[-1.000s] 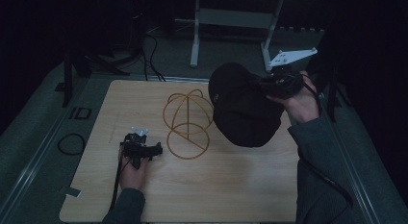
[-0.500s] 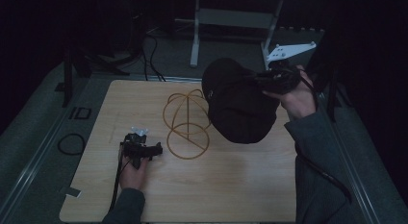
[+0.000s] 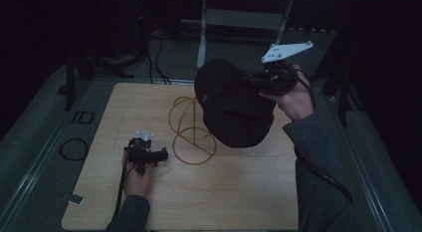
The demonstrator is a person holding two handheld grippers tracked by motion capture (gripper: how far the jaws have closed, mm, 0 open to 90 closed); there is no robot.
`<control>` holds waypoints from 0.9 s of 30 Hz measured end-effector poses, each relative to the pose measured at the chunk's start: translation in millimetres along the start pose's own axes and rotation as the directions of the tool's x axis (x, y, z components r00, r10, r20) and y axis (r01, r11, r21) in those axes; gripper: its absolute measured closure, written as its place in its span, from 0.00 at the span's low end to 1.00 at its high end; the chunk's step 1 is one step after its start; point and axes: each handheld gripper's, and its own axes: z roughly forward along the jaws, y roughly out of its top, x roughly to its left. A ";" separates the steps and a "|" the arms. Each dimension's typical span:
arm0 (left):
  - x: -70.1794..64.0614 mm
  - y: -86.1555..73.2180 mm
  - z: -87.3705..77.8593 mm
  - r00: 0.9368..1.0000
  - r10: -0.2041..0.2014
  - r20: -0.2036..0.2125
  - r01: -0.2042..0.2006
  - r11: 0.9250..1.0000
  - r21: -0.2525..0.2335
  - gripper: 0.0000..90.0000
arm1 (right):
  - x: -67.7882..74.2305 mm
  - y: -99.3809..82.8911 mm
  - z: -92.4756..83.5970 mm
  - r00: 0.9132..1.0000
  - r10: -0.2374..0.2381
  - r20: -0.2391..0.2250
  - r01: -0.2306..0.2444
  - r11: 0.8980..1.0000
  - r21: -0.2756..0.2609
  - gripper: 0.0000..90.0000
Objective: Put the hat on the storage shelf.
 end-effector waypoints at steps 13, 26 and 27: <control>0.3 0.0 -0.1 1.000 0.005 0.000 -0.005 1.000 0.004 0.01 | 6.8 18.8 8.6 0.999 -0.024 -0.023 0.024 1.000 -0.019 0.95; 0.2 0.0 -0.1 1.000 0.005 0.000 -0.004 1.000 0.004 0.01 | 13.7 28.3 12.4 0.998 -0.046 -0.032 0.046 0.999 -0.026 0.95; 0.2 0.0 -0.1 1.000 0.004 0.000 -0.004 1.000 0.004 0.01 | 14.0 29.0 12.9 0.998 -0.050 -0.031 0.049 0.998 -0.026 0.95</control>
